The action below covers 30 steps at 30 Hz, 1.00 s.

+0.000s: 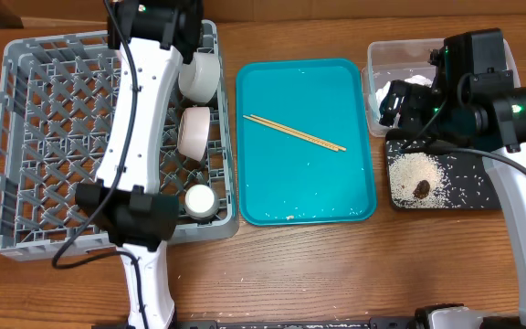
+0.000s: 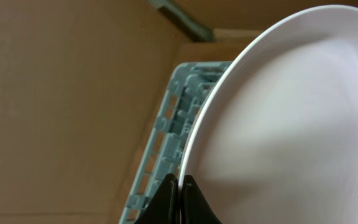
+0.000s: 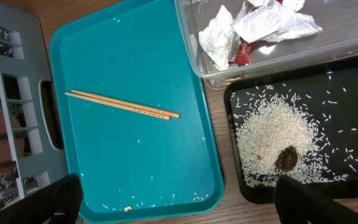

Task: Sort waste into correct bins and load items into the dishwasher
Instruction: 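Lift the pink plate and stand it upright in the rack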

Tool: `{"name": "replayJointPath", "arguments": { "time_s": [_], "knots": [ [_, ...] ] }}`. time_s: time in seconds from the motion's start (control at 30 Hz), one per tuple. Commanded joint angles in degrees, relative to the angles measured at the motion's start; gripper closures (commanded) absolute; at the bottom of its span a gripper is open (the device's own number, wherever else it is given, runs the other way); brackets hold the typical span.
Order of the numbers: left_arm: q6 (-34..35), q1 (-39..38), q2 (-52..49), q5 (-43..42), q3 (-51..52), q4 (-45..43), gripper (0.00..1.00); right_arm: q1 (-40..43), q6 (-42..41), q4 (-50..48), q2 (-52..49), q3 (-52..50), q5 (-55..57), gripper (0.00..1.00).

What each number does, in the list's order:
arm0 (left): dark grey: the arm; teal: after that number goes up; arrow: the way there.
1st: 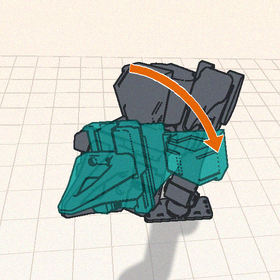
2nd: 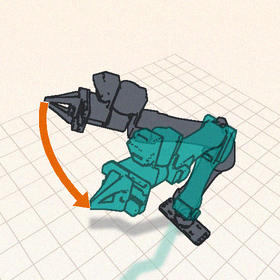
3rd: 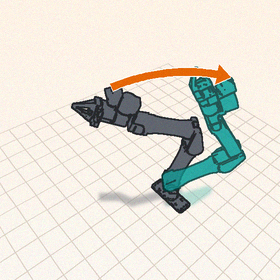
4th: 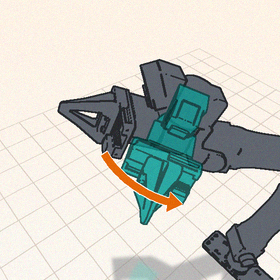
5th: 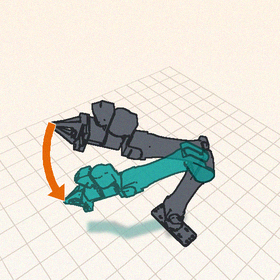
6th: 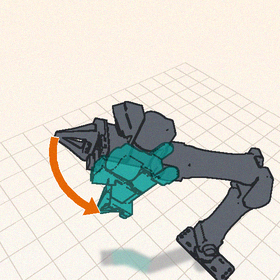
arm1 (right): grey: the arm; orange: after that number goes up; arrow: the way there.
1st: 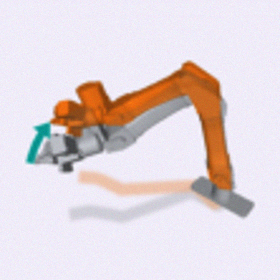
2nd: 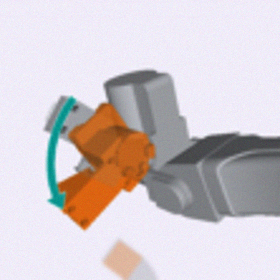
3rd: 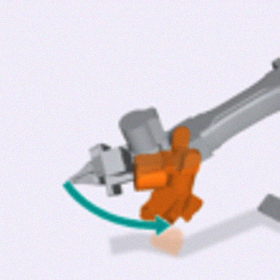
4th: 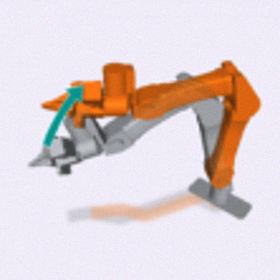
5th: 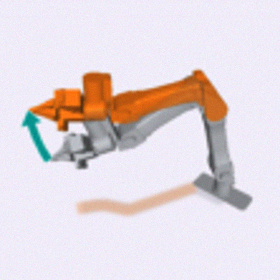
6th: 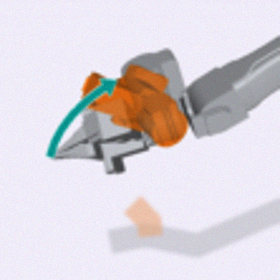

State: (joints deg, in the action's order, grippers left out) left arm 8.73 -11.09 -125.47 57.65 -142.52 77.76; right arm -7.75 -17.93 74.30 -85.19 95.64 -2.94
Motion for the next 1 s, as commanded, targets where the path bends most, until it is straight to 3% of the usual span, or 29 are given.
{"name": "replayJointPath", "arguments": {
  "time_s": [0.0, 0.6, 0.63, 0.67, 0.7, 0.77, 0.9, 0.97],
  "knots": [
    [2.23, 1.57, -2.73, 5.77, 0.31, -0.02, 0.96, -0.02, 0.31, -0.26, 0.26, 1.09, 0.33, 0.00],
    [-1.68, 2.49, -16.39, 6.86, 0.31, -3.72, 0.93, -0.02, 0.33, -0.26, 0.26, 1.09, 0.33, 0.00],
    [-1.68, 2.49, -16.72, 6.86, 0.31, -3.98, 0.87, -0.02, 0.31, -0.26, 0.26, 1.09, 0.33, 0.00],
    [-1.66, 2.49, -16.85, 6.84, 0.31, -4.17, 0.72, -0.02, 0.31, -0.26, 0.26, 1.09, 0.35, 0.00],
    [-1.46, 2.49, -16.92, 6.84, 0.31, -4.63, 0.35, -0.02, 0.31, -0.26, 0.26, 1.09, 0.33, 0.00],
    [-1.75, 2.45, -16.87, 6.91, 0.20, -5.75, 0.00, -0.02, 0.31, -0.26, 0.26, 1.09, 0.35, 0.00],
    [-2.34, 2.38, -16.72, 5.18, -1.25, -6.23, 0.00, -0.02, 0.31, -0.26, 0.26, 1.09, 0.33, 0.00],
    [-2.32, 2.08, -15.54, -0.63, -3.43, -4.87, 0.00, -0.02, 0.33, -0.26, 0.26, 1.09, 0.33, 0.00]
  ]
}}
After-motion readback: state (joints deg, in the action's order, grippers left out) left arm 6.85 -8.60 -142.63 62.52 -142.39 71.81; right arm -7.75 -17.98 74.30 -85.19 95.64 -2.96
